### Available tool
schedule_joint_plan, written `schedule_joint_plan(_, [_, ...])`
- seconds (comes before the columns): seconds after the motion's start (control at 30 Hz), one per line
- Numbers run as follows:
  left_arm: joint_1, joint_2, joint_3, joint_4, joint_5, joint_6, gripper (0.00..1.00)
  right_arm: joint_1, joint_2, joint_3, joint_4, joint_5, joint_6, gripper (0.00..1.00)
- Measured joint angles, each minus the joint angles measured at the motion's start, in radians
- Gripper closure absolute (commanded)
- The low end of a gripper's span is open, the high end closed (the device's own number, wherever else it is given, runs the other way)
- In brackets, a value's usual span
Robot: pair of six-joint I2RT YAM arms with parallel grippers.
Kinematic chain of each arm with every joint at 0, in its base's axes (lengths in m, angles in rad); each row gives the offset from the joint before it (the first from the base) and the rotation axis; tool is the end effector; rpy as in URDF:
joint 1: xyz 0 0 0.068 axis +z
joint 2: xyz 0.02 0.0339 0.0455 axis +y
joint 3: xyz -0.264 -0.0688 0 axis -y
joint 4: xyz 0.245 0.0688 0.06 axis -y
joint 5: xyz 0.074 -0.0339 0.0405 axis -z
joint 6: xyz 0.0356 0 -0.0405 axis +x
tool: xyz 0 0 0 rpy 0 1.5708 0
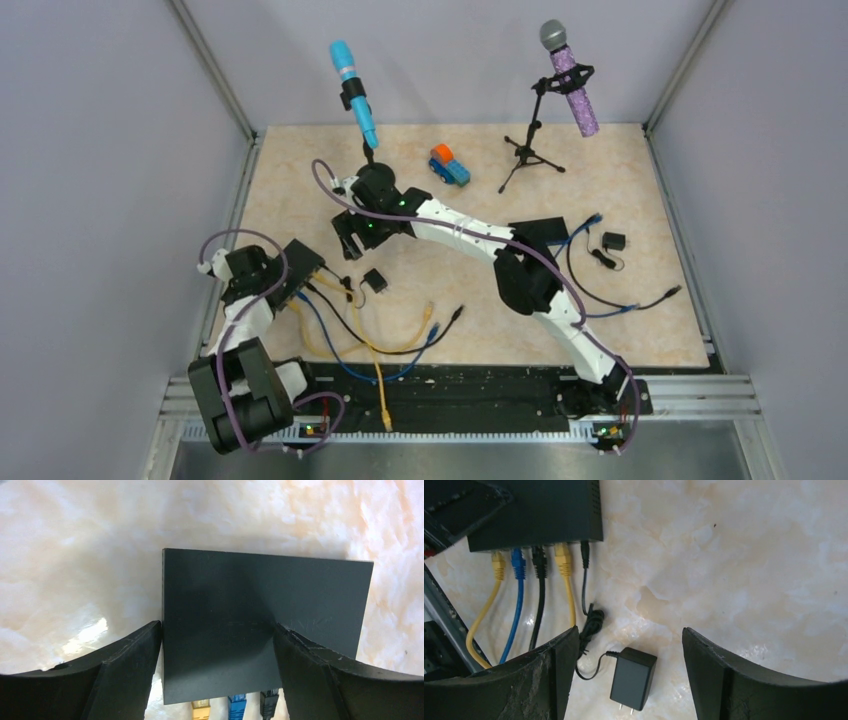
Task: Pull the plug from the switch port
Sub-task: Move the switch port to the center of the board.
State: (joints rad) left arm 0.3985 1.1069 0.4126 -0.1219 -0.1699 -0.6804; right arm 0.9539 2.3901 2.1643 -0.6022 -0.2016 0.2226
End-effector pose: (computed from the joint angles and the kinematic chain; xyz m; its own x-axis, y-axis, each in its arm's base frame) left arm 0.1850 0.0844 0.1595 -0.2142 -0.7629 -0.6100 -0.8027 0.4933 -0.3352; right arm 0.3059 0.4436 0.2172 -0.6093 -0.4852 -0.6271 -0.7618 0.5777 0.2932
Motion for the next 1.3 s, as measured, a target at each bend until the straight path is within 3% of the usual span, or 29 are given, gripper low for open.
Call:
schedule_joint_plan(0.13, [0.001,0.045,0.027,0.017,0.1,0.052,0.22,0.0,0.05,0.068,0.006,-0.005,0.011,0.25])
schedule_joint_plan(0.47, [0.0,0.1,0.058,0.04,0.282,0.13,0.23,-0.003,0.182,0.207,0.027,-0.018,0.017,0.24])
schedule_joint_plan(1.03, [0.0,0.1,0.057,0.037,0.365,0.15,0.27,-0.011,0.277,0.3,0.164,0.016,0.015,0.21])
schedule_joint_plan(1.3, [0.0,0.1,0.057,0.036,0.37,0.156,0.3,-0.018,0.333,0.333,0.249,-0.069,0.026,0.24])
